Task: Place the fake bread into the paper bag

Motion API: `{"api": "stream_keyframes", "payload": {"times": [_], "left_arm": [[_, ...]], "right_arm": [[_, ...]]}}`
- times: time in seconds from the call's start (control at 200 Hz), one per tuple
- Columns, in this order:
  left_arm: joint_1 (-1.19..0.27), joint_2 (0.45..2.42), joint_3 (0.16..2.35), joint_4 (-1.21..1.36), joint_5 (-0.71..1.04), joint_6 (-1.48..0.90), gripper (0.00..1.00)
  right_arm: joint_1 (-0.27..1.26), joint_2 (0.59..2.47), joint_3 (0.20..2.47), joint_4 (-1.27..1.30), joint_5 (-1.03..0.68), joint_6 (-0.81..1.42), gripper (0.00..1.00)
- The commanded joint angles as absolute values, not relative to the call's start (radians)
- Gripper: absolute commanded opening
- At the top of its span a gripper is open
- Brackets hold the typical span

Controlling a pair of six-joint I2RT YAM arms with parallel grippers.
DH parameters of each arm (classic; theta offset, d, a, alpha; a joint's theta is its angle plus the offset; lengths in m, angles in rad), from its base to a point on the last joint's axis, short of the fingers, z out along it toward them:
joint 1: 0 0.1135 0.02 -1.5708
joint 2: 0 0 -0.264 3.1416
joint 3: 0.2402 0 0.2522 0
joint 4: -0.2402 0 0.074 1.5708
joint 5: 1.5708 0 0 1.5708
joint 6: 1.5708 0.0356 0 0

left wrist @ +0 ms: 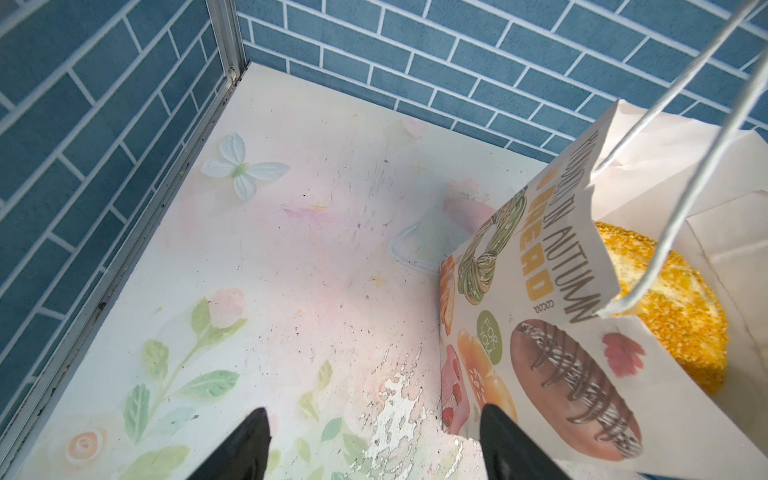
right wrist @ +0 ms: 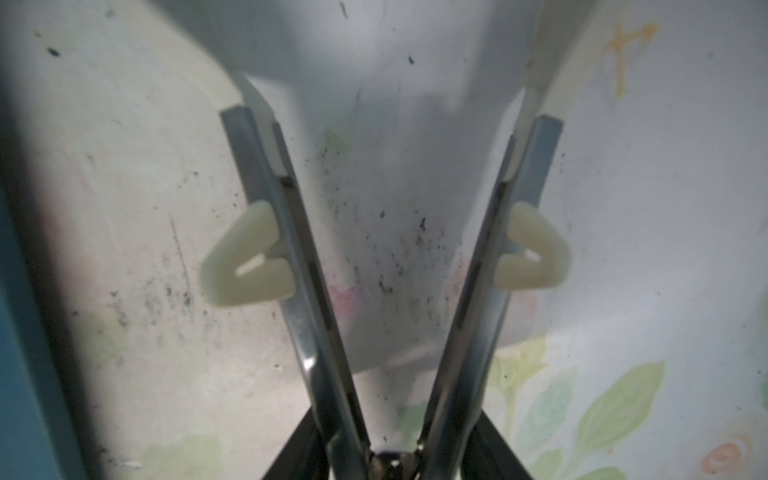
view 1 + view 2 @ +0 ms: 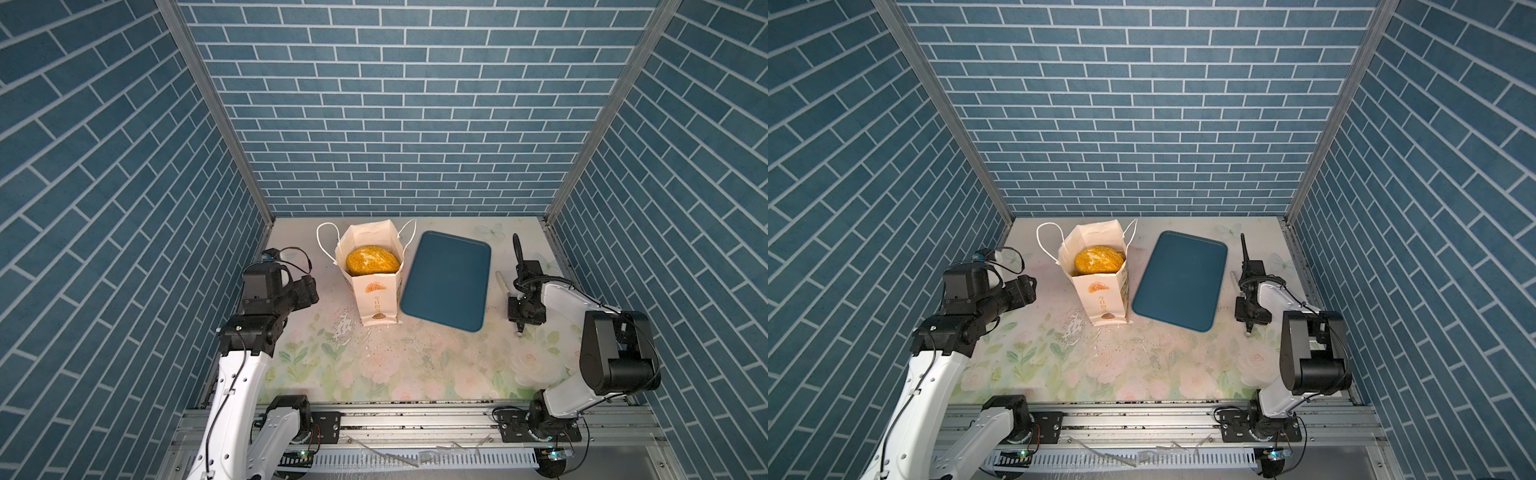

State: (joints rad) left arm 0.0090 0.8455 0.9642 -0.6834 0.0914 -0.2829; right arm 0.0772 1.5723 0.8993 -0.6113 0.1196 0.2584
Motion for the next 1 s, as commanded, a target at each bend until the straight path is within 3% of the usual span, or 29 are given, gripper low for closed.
{"api": "stream_keyframes", "payload": {"times": [0.0,0.44,0.515,0.555,0.73,0.995], "left_arm": [[0.017,0.847,0.948,-0.668,0.089,-0.267,0.81],[0.033,0.866,0.928,-0.635,0.092,-0.254,0.81],[0.039,0.858,0.924,-0.629,0.085,-0.241,0.81],[0.042,0.853,0.918,-0.621,0.077,-0.235,0.81],[0.055,0.84,0.846,-0.507,0.024,-0.209,0.81],[0.066,0.879,0.702,-0.245,-0.151,-0.226,0.81]], "right_arm": [[0.074,1.545,0.899,-0.61,0.105,0.28,0.5],[0.075,1.46,0.903,-0.627,0.129,0.248,0.68],[0.074,1.401,0.915,-0.639,0.151,0.241,0.91],[0.074,1.371,0.926,-0.645,0.168,0.236,0.99],[0.074,1.253,0.937,-0.584,0.278,0.217,0.99],[0.073,1.118,0.608,0.063,0.333,0.104,0.99]]}}
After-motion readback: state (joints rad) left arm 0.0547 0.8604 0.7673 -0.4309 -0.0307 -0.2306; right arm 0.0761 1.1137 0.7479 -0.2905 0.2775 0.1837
